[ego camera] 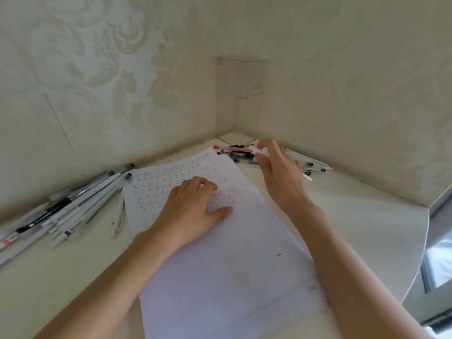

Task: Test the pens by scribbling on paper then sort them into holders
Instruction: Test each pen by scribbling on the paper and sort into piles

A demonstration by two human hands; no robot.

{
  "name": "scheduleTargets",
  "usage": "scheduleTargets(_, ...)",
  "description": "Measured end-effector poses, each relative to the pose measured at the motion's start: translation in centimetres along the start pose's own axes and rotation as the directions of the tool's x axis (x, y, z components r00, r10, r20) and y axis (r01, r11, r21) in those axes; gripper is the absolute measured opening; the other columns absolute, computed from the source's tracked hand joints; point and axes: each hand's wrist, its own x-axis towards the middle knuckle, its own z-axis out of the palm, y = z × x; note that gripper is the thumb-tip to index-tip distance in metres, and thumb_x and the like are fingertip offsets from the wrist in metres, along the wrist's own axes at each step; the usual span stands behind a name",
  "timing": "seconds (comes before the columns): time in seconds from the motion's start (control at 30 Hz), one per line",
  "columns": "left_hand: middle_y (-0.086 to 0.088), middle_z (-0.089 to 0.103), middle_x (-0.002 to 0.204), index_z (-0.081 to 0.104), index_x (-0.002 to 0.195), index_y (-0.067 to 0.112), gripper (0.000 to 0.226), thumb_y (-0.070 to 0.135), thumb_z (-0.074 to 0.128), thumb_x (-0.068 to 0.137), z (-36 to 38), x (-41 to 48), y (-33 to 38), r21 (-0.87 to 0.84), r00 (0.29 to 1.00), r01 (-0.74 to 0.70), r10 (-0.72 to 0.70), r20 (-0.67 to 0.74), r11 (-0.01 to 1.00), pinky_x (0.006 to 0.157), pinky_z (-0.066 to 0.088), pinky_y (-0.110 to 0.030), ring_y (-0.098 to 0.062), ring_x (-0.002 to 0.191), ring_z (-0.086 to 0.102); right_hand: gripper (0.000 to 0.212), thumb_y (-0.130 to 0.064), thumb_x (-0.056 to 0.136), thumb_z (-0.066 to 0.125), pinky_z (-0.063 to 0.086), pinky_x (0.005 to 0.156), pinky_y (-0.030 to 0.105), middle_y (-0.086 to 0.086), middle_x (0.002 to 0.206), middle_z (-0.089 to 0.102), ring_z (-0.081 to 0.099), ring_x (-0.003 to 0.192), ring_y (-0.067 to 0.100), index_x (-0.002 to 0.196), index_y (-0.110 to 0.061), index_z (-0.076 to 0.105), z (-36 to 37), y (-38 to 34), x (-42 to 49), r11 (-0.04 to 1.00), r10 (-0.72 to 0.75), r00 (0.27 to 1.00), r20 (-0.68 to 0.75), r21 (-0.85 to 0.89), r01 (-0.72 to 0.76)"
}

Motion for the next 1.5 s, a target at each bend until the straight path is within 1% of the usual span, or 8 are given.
scheduleTargets(0.17, 0.009, 0.035, 0.142, 0.042, 0.134, 0.028, 0.077, 0.077, 0.039, 0.074, -0.8, -2.0, -2.7, 0.012, 0.999, 0.042, -0.043, 0.008, 0.999, 0.106, 0.020, -0.025, -0.012, 0.131, 0.031, 0.050, -0.065, 0.081, 0.038, 0.031, 0.069, 0.030, -0.015, 0.047, 0.034, 0.039, 0.054, 0.012, 0.061, -0.019, 0.042, 0.7, -3.1, -0.5, 0.987, -0.162, 0.985, -0.063, -0.030, 0.160)
scheduleTargets(0.57, 0.010, 0.038, 0.139, 0.043, 0.132, 0.029, 0.095, 0.081, 0.009, 0.060, 0.0, -2.1, -3.0, 0.070, 0.999, 0.030, -0.028, -0.027, 0.997, 0.103, 0.024, -0.027, -0.012, 0.128, 0.035, 0.047, -0.060, 0.082, 0.047, 0.028, 0.071, 0.025, -0.010, 0.054, 0.045, 0.043, 0.053, 0.013, 0.069, -0.014, 0.049, 1.7, -4.0, -1.5, 0.950, -0.312, 0.950, -0.008, 0.006, 0.312)
scheduleTargets(0.63, 0.010, 0.038, 0.139, 0.043, 0.132, 0.029, 0.095, 0.082, 0.009, 0.061, -0.1, -2.1, -3.0, 0.077, 0.999, 0.030, -0.029, -0.017, 0.997, 0.103, 0.024, -0.028, -0.012, 0.128, 0.034, 0.053, -0.063, 0.076, 0.060, 0.030, 0.071, 0.022, -0.009, 0.073, 0.053, 0.048, 0.067, 0.009, 0.090, -0.013, 0.056, 1.2, -4.2, -1.5, 0.960, -0.270, 0.962, 0.043, 0.083, 0.266)
scheduleTargets(0.73, 0.010, 0.039, 0.138, 0.045, 0.131, 0.028, 0.096, 0.082, 0.008, 0.061, -0.4, -2.2, -2.6, 0.073, 0.999, 0.032, -0.031, -0.021, 0.997, 0.103, 0.022, -0.027, -0.012, 0.127, 0.035, 0.043, -0.031, 0.086, 0.066, 0.040, 0.065, 0.027, 0.002, 0.105, 0.055, 0.049, 0.081, 0.010, 0.117, -0.005, 0.051, 1.0, -4.3, -1.4, 0.954, -0.225, 0.974, 0.003, 0.203, 0.220)
scheduleTargets(0.87, 0.011, 0.038, 0.139, 0.046, 0.129, 0.028, 0.094, 0.082, 0.010, 0.061, -0.6, -2.2, -1.3, 0.055, 1.000, 0.021, -0.020, -0.024, 0.998, 0.103, 0.019, -0.025, -0.010, 0.128, 0.033, 0.036, -0.025, 0.090, 0.033, 0.036, 0.064, 0.020, 0.004, 0.092, 0.054, 0.044, 0.075, 0.011, 0.108, -0.002, 0.053, 0.0, -4.0, -1.1, 0.927, -0.002, 0.980, -0.198, 0.366, 0.076)
scheduleTargets(1.03, 0.009, 0.030, 0.146, 0.038, 0.136, 0.029, 0.093, 0.079, 0.009, 0.063, 0.1, -2.7, 0.0, 0.050, 0.998, -0.041, 0.038, 0.054, 0.998, 0.109, 0.014, -0.026, -0.010, 0.133, 0.026, 0.058, -0.054, 0.094, 0.039, 0.046, 0.058, 0.028, 0.011, 0.063, 0.068, 0.058, 0.056, 0.013, 0.076, -0.006, 0.065, -1.1, -3.3, -1.0, 0.732, 0.359, 0.930, 0.078, 0.595, -0.333)
scheduleTargets(1.2, 0.009, 0.029, 0.147, 0.037, 0.137, 0.031, 0.082, 0.077, 0.017, 0.072, 0.3, -2.7, -0.2, 0.040, 0.998, -0.042, 0.039, 0.055, 0.998, 0.109, 0.015, -0.027, -0.010, 0.134, 0.026, 0.015, -0.025, 0.079, 0.074, 0.049, 0.063, 0.029, 0.000, 0.069, 0.065, 0.058, 0.066, 0.011, 0.075, -0.014, 0.064, 0.5, -2.4, -0.8, 0.746, 0.355, 0.882, 0.311, 0.475, -0.468)
scheduleTargets(1.5, 0.006, 0.015, 0.153, 0.027, 0.137, 0.051, 0.069, 0.081, 0.014, 0.076, -0.2, -3.2, 0.2, -0.038, 0.954, -0.202, 0.206, 0.218, 0.979, 0.107, 0.000, -0.019, -0.006, 0.137, 0.010, 0.032, -0.008, 0.080, 0.054, 0.030, 0.048, 0.026, -0.004, 0.048, 0.037, 0.036, 0.052, 0.015, 0.058, -0.016, 0.033, 1.3, -2.2, -1.4, 0.785, 0.317, 0.909, 0.271, 0.462, -0.412)
